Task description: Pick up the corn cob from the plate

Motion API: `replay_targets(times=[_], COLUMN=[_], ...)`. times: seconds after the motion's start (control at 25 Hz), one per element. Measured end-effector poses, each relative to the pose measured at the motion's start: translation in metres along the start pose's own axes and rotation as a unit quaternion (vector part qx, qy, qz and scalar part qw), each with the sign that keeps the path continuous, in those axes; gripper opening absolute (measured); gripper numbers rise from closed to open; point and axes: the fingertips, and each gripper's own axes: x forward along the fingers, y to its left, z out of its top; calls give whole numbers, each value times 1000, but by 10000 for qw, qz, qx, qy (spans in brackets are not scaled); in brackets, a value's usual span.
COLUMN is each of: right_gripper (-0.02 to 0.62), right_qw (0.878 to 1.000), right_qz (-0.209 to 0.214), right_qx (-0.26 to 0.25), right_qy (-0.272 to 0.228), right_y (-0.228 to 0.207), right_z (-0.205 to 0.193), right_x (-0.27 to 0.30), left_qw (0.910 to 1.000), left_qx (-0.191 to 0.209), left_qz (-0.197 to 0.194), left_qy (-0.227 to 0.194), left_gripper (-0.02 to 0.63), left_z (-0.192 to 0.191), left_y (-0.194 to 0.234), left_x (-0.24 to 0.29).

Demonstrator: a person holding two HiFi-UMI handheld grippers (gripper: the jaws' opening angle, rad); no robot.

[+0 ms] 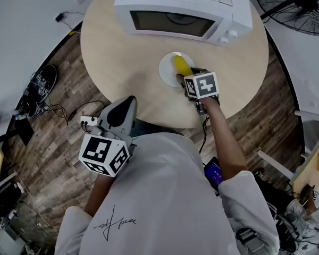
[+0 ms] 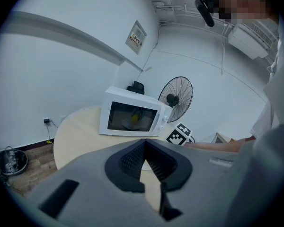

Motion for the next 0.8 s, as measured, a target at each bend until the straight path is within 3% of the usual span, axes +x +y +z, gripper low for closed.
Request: replay_targets(times=[0.8], right_gripper=[268], right_qw=[9993], right_qz=[55], right_qx=[182], right_qy=[-324], right_y=[4], right_z=[-10], right_x=[-30], left_qw=[9998], left_qx=[91], left_qz=[-151], left_qy=[-62], left_gripper=[-9], left_z=[-5], left_y=[-22], left_x=[-6])
